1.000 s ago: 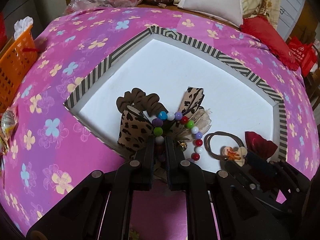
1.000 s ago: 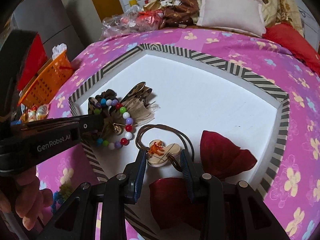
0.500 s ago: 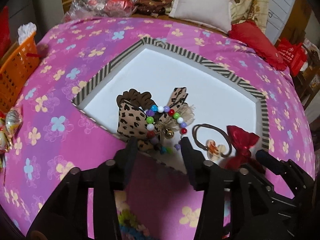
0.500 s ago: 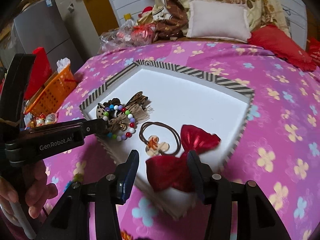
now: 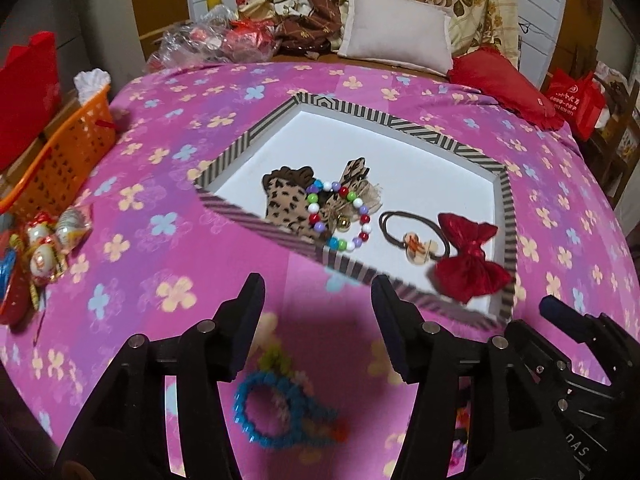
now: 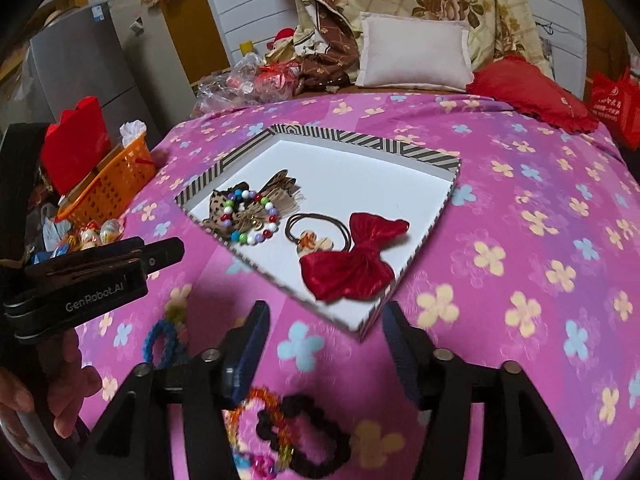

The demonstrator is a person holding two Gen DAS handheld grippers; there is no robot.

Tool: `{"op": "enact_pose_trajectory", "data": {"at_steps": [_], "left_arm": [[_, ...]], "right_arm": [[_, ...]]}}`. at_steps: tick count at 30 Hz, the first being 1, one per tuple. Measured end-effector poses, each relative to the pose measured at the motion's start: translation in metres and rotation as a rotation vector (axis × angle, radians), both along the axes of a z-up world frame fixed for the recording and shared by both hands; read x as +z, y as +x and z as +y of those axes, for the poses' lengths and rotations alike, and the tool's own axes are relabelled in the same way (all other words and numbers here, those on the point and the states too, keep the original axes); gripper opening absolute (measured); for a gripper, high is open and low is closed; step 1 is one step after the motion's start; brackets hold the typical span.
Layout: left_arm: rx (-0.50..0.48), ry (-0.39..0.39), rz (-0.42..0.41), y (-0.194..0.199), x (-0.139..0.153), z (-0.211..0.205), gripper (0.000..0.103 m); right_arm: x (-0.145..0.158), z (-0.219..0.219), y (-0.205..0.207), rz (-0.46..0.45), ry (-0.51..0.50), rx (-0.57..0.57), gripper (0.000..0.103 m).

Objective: Organize jewelry
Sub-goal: 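Withdraw both tools back toward the remaining bracelets and scrunchies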

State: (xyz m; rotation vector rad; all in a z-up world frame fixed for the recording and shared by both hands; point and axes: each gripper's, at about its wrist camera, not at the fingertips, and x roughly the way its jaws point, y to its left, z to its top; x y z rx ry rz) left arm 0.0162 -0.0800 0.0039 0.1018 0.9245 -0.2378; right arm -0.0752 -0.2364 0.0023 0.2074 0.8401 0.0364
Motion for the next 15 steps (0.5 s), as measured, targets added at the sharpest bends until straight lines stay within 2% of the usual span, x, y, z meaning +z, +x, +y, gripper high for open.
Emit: {"op": "enact_pose_trajectory", "data": {"at_steps": [15], "left_arm": [[0.03,0.005,-0.039,-0.07,0.001,0.027,0.056]], "right_arm": [[0.008,0.024,-0.057,-0.025,-0.026,0.002,0.061]]}}
